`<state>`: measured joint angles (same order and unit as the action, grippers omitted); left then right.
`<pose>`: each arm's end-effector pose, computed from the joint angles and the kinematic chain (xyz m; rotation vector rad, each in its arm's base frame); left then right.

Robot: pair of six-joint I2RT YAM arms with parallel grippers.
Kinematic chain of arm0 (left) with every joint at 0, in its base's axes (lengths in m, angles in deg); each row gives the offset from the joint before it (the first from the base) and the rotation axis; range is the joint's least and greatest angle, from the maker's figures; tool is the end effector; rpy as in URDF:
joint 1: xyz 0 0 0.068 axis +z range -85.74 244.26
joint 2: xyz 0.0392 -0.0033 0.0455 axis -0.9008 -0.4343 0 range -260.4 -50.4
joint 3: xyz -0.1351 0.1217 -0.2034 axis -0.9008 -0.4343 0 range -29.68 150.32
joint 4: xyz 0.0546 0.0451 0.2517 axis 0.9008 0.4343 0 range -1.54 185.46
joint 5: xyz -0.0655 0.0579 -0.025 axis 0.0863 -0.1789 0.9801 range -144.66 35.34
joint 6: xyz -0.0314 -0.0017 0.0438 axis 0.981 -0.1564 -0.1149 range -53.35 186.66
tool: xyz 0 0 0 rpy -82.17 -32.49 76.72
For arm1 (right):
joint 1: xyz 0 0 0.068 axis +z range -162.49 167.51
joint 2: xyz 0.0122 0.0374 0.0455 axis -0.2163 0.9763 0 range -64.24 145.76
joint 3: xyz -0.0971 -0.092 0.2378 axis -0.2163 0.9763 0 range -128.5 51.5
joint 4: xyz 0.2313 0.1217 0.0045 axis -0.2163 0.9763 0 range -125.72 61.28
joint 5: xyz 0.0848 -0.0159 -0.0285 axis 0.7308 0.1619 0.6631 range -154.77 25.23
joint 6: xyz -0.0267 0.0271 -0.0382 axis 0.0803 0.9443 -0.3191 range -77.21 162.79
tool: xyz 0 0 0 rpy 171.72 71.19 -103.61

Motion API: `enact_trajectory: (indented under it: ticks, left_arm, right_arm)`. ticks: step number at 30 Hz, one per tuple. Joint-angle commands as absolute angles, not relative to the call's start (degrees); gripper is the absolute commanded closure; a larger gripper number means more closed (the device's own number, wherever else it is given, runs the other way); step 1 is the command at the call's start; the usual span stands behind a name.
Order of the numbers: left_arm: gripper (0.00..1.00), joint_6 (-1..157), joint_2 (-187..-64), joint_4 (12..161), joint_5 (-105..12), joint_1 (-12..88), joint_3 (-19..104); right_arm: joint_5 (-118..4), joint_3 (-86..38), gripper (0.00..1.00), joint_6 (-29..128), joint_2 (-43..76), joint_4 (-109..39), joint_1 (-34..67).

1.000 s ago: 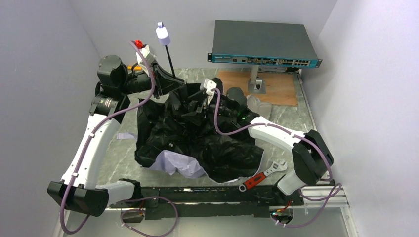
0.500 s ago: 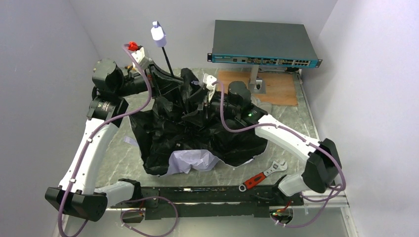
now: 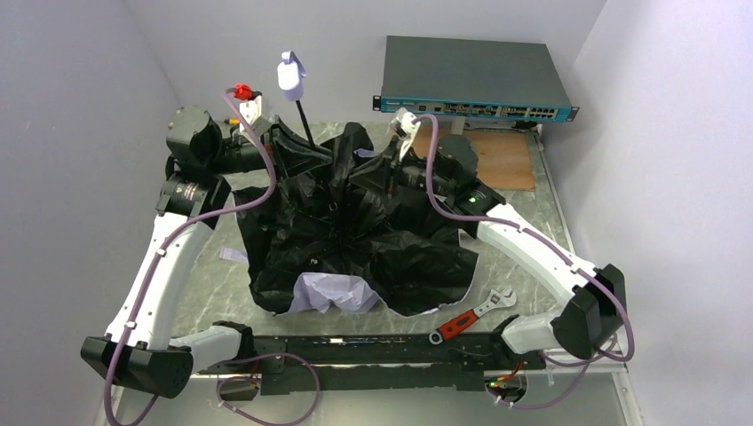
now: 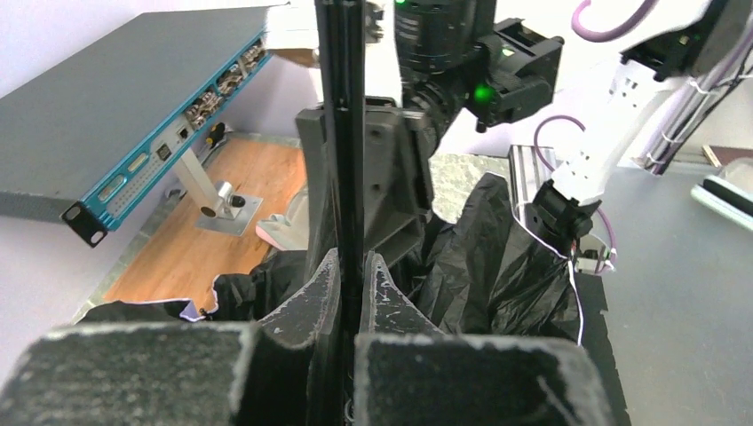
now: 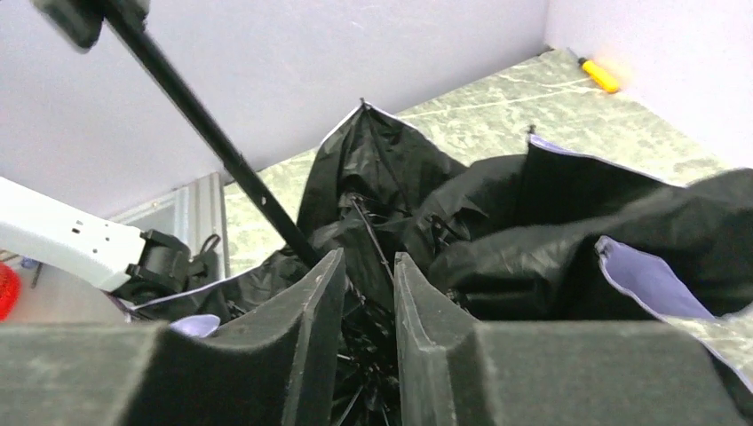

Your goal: Open the umbrella

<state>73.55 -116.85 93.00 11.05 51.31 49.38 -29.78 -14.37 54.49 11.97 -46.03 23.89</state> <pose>0.2152 -0.0828 0.4800 1.0313 1.2434 -1.0819 0.2391 0.2015 0.3850 -0.8399 1.4654 1.1196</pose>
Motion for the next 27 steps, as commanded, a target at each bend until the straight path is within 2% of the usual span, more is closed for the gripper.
enact_trajectory:
  ticks: [1, 3, 7, 11, 17, 23, 27]
  left_arm:
    - [1.00, 68.3, -115.1, 91.7, 16.1, 51.0, 51.7]
    - [1.00, 65.4, -115.5, 93.6, 15.9, 50.9, 52.5]
    - [1.00, 61.3, -116.2, 96.7, 15.7, 49.4, 53.3]
    - [1.00, 61.5, -115.4, 96.2, 15.8, 47.8, 53.3]
    - [1.00, 70.9, -114.2, 90.8, 17.7, 47.4, 54.2]
    - [1.00, 67.4, -112.6, 96.7, 17.0, 47.7, 57.0]
    - [1.00, 68.0, -111.9, 97.5, 18.3, 49.2, 58.1]
  right_arm:
    - [-32.0, -19.9, 0.78, 56.0, 16.6, -43.1, 27.4]
    - [-34.1, -19.9, 0.83, 54.8, 18.3, -42.3, 30.1]
    - [-38.1, -19.2, 0.87, 53.8, 21.1, -43.7, 34.5]
    - [-44.7, -17.0, 0.93, 55.8, 24.5, -46.8, 35.1]
    - [-45.2, -14.4, 0.92, 58.9, 30.0, -51.8, 33.1]
    - [-42.4, -10.1, 0.82, 58.0, 33.6, -55.7, 29.7]
    - [-37.9, -8.4, 0.56, 56.8, 35.8, -57.9, 26.7]
